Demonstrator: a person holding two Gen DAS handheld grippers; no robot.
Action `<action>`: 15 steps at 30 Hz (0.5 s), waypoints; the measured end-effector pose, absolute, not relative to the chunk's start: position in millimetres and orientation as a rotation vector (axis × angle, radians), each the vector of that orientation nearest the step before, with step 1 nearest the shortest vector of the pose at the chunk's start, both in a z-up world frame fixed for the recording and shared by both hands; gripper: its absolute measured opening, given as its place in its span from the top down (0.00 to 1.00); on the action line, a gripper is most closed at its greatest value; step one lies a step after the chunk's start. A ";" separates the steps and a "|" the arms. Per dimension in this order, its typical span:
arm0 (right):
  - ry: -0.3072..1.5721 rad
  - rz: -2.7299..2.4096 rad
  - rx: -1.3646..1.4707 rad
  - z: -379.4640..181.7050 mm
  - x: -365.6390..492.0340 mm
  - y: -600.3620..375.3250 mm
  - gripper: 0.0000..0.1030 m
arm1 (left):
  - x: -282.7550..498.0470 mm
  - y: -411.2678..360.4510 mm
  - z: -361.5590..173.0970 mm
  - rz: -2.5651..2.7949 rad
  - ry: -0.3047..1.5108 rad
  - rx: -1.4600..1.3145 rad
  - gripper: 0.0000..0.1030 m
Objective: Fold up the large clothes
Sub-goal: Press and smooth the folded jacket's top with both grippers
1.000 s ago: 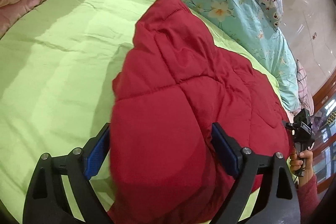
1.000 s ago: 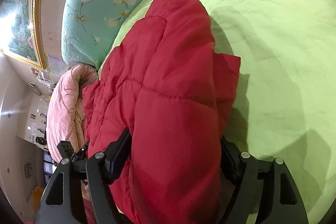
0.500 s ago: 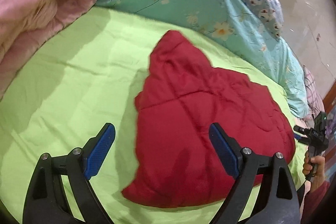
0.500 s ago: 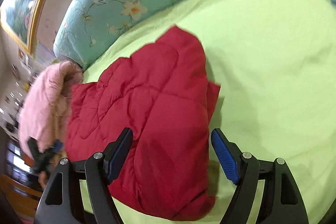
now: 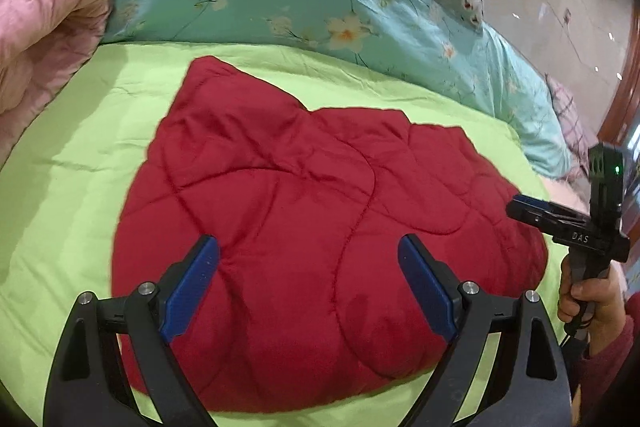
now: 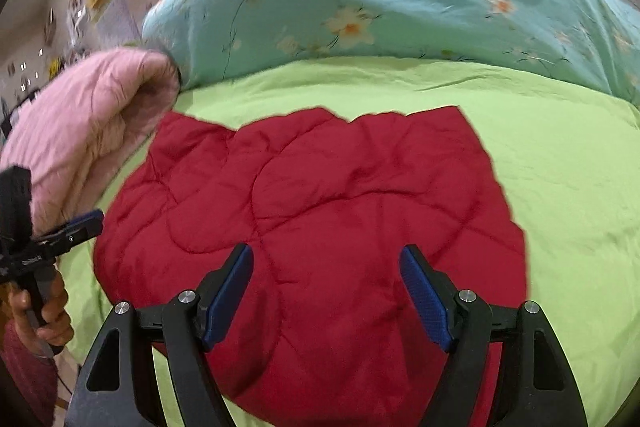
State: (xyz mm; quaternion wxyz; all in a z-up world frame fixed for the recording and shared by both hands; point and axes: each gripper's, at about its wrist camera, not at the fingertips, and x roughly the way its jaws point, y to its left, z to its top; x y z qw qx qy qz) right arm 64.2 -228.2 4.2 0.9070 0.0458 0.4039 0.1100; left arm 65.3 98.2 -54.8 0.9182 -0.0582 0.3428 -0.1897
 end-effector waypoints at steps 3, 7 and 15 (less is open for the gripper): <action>0.855 0.183 0.045 -7.0 73.6 -219.9 0.27 | 80.8 89.1 -71.4 -0.388 0.764 -0.105 0.11; 0.907 0.127 0.047 -27.5 94.4 -227.8 0.27 | 102.5 87.0 -83.4 -0.378 0.795 -0.123 0.11; 0.905 -0.001 0.156 -47.4 123.4 -260.6 0.27 | 135.8 77.3 -89.6 -0.326 0.804 -0.084 0.11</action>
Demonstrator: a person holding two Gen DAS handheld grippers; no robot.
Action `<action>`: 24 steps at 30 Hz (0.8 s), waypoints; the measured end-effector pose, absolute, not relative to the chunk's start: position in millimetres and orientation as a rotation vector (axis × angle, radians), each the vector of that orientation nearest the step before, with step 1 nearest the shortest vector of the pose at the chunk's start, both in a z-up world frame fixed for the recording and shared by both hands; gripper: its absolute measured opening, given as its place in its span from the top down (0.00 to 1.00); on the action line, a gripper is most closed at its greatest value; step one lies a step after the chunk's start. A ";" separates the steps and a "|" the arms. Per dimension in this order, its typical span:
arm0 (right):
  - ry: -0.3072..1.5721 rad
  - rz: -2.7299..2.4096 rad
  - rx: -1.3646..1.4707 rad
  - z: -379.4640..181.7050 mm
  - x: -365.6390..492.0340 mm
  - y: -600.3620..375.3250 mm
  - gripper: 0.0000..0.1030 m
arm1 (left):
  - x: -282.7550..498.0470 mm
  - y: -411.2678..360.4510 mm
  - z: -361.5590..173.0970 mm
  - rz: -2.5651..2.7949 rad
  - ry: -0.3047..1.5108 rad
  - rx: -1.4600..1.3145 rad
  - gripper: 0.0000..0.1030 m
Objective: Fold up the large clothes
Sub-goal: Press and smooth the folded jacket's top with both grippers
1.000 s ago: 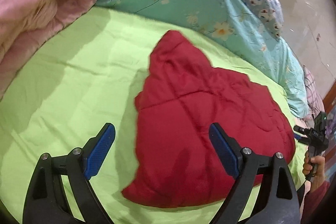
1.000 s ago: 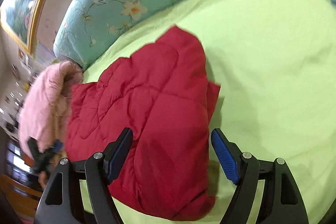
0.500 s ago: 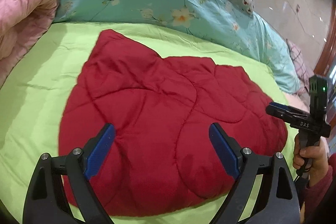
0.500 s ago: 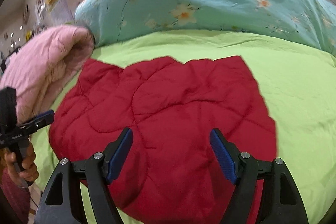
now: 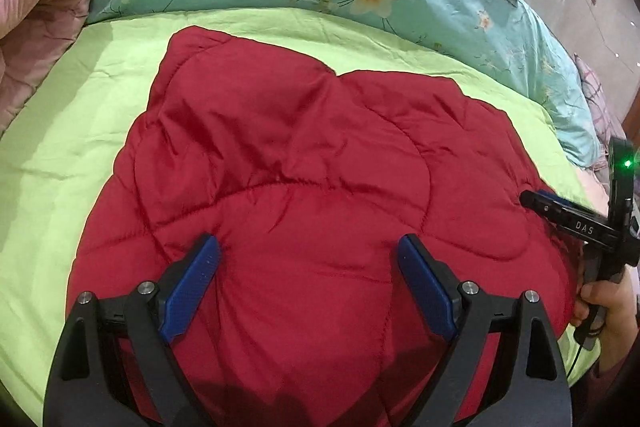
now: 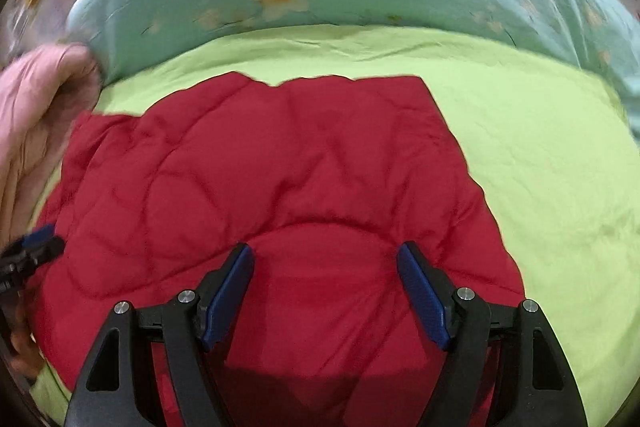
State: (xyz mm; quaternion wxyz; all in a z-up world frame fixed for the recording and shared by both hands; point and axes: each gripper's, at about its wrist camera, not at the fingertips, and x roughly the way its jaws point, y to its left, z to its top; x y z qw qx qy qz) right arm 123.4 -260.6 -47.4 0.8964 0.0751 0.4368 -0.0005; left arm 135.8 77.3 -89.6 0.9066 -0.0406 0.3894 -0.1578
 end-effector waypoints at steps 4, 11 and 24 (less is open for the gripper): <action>0.888 -0.031 0.190 -54.0 121.2 -271.3 0.27 | 141.1 77.3 -97.4 -0.320 0.805 -0.084 0.11; 0.880 -0.026 0.212 -57.0 117.5 -272.3 0.27 | 140.3 78.2 -100.2 -0.313 0.799 -0.084 0.11; 0.823 -0.017 0.211 -13.4 83.1 -260.6 0.27 | 143.8 72.5 -97.7 -0.294 0.819 -0.052 0.11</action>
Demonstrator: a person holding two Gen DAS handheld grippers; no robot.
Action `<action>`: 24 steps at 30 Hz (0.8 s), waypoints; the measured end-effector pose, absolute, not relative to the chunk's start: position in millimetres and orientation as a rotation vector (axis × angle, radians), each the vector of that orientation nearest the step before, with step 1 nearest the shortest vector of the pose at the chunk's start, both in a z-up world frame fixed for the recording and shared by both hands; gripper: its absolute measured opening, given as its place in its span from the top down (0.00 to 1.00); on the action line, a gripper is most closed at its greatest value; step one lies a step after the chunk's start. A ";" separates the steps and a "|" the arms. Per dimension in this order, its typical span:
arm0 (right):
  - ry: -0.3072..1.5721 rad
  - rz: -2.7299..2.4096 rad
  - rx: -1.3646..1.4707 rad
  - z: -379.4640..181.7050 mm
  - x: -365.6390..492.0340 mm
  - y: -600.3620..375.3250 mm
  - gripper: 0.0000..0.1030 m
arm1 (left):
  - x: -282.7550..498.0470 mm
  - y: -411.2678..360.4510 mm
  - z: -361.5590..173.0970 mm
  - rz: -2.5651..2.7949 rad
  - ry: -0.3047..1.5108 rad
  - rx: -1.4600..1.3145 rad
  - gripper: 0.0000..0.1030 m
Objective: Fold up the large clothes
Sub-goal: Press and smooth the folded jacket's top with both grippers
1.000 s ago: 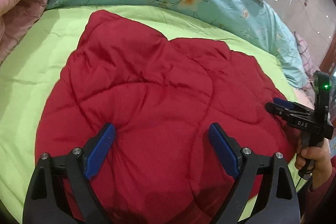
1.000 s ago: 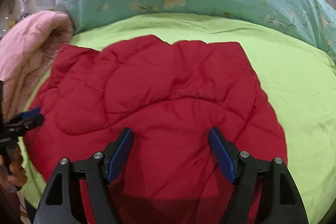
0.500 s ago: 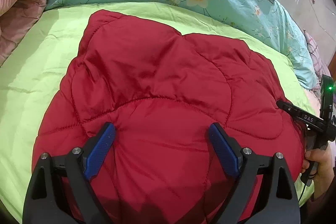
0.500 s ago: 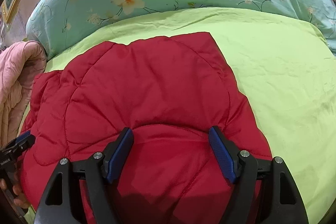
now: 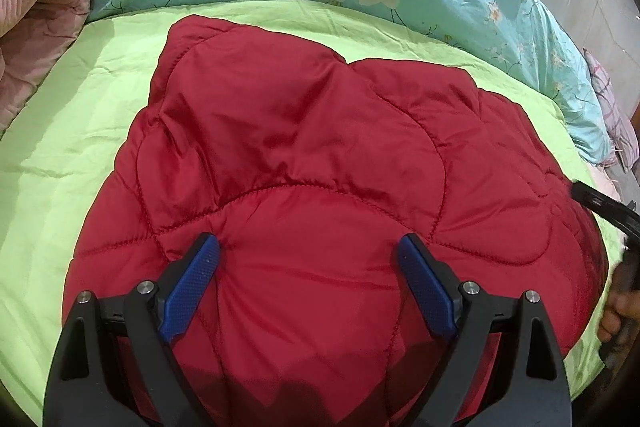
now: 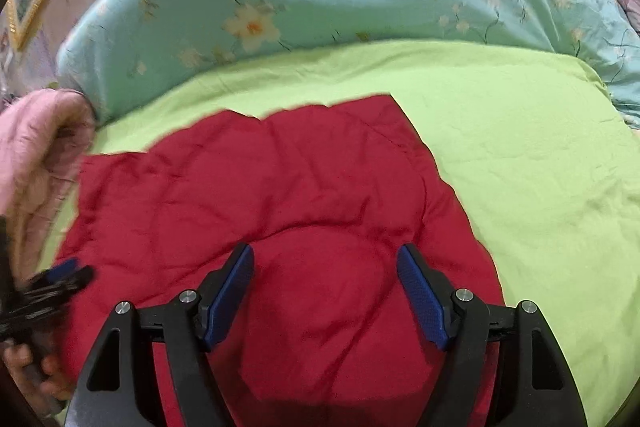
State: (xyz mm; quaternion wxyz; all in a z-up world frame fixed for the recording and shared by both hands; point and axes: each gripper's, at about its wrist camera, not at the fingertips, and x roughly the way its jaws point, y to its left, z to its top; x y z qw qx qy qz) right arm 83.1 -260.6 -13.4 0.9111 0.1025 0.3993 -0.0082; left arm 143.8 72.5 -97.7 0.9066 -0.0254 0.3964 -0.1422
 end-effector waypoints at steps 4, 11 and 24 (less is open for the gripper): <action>0.867 0.019 0.125 -14.2 58.1 -242.3 0.26 | 142.4 72.0 -98.3 -0.287 0.815 -0.044 0.11; 0.896 0.014 0.158 -50.8 61.8 -253.0 0.23 | 139.6 66.5 -99.6 -0.257 0.800 -0.012 0.10; 0.913 0.003 0.156 -44.9 59.6 -251.5 0.23 | 118.8 60.0 -83.7 -0.173 0.797 0.055 0.10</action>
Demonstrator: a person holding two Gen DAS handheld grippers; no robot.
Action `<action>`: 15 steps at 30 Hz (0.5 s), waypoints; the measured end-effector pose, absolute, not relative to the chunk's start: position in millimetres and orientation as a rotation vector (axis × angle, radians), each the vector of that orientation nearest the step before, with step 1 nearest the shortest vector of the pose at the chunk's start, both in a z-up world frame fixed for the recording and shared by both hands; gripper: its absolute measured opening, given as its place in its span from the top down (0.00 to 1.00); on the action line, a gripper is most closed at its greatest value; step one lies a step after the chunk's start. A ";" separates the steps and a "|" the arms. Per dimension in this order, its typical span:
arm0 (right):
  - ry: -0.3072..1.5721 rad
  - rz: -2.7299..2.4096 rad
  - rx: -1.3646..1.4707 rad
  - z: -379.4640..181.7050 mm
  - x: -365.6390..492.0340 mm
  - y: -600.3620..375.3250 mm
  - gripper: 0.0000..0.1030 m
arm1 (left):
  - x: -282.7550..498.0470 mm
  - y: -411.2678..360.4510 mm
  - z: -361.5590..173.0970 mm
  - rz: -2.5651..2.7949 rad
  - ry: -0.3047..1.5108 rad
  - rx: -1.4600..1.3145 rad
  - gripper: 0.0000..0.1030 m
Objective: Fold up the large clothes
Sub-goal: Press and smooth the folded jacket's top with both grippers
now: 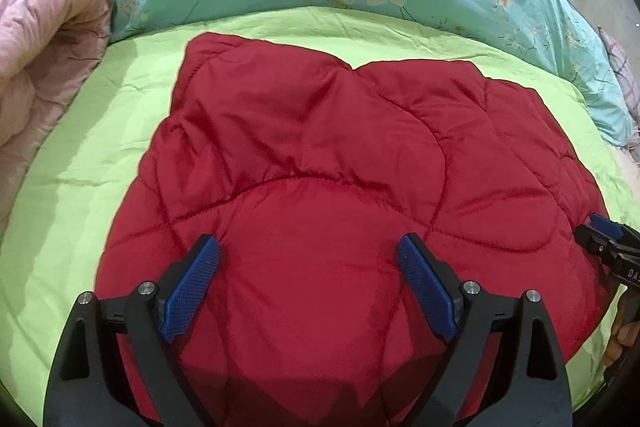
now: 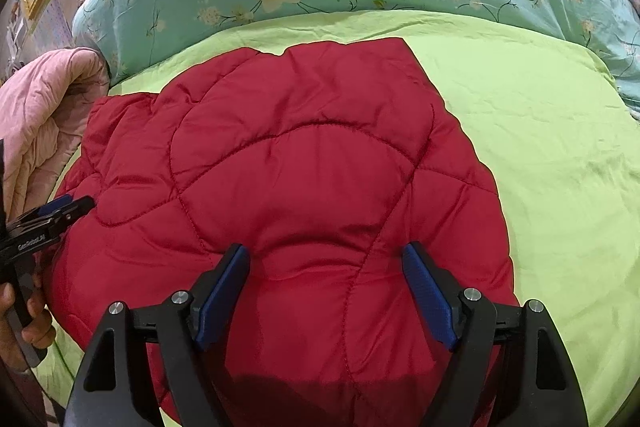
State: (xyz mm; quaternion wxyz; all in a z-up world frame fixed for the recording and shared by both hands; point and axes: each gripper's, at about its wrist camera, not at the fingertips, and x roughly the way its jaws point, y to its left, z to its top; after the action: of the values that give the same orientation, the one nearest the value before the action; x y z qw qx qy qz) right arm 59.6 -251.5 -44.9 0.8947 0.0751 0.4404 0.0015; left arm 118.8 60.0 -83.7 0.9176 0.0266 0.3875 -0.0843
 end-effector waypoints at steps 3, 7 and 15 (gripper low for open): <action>0.912 -0.004 0.149 -41.7 56.2 -251.8 0.23 | 106.2 60.3 -78.2 -0.147 0.788 0.070 0.11; 0.910 -0.014 0.148 -36.4 49.2 -252.2 0.23 | 87.8 63.9 -73.1 -0.108 0.786 0.074 0.11; 0.898 -0.018 0.153 -23.3 29.3 -252.4 0.23 | 53.7 69.8 -72.7 -0.082 0.791 0.073 0.11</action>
State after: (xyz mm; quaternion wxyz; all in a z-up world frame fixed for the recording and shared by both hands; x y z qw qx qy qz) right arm 29.3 -252.4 -23.3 0.8980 0.0736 0.4337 -0.0089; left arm 53.7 69.8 -72.7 0.9213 0.0356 0.3852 -0.0401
